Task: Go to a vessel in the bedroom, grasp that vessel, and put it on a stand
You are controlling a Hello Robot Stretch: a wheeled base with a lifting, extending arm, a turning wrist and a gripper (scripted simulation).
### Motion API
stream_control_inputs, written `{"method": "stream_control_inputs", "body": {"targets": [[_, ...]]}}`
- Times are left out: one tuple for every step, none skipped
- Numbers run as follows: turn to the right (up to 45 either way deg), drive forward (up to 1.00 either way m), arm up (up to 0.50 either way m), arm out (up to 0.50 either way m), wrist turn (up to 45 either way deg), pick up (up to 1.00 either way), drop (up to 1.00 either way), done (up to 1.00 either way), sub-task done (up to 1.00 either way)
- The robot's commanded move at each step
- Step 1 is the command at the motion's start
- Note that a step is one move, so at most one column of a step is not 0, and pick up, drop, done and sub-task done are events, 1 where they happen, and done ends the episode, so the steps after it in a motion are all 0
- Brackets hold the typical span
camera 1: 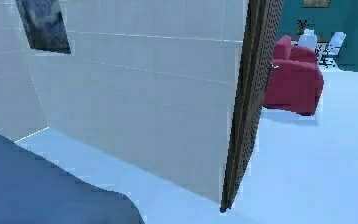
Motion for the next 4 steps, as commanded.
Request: {"method": "stream_control_inputs", "body": {"targets": [[45.0, 0.00, 0.00, 0.00, 0.0, 0.00, 0.00, 0.00, 0.00], [45.0, 0.00, 0.00, 0.00, 0.0, 0.00, 0.00, 0.00, 0.00], [27.0, 0.00, 0.00, 0.00, 0.0, 0.00, 0.00, 0.00, 0.00], [0.0, 0.10, 0.00, 0.00, 0.0, 0.00, 0.00, 0.00, 0.00]]}}
